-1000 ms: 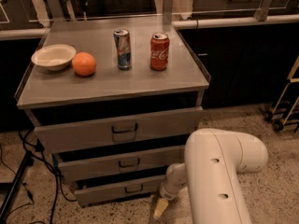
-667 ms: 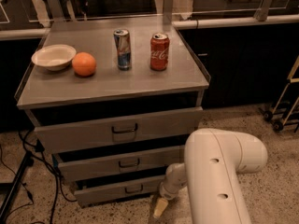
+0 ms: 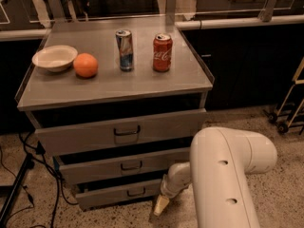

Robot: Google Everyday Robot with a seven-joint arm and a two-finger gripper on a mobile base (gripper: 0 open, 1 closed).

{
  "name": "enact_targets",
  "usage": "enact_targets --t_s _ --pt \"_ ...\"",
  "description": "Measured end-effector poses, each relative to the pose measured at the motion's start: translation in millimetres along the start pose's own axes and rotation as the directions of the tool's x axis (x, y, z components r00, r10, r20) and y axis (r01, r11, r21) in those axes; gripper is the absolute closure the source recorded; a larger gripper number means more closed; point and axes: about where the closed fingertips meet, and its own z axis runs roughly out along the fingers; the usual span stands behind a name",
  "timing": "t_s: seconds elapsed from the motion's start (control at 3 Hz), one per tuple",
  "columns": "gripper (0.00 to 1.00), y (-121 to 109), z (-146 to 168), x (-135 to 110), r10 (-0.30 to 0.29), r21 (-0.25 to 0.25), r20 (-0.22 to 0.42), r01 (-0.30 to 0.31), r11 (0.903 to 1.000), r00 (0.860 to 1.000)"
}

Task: Open bottom drawer

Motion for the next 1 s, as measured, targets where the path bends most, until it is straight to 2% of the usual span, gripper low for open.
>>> enact_targets --t_s 0.33,0.67,1.0 --pt "0.0 -21 -11 -22 -0.027 0.053 0.03 0.026 0.9983 0.999" --pt "0.0 -21 -11 -22 -0.027 0.053 0.03 0.026 0.9983 0.999" --pt "0.0 -21 9 -15 -0.037 0.029 -0.007 0.037 0.9989 0.999"
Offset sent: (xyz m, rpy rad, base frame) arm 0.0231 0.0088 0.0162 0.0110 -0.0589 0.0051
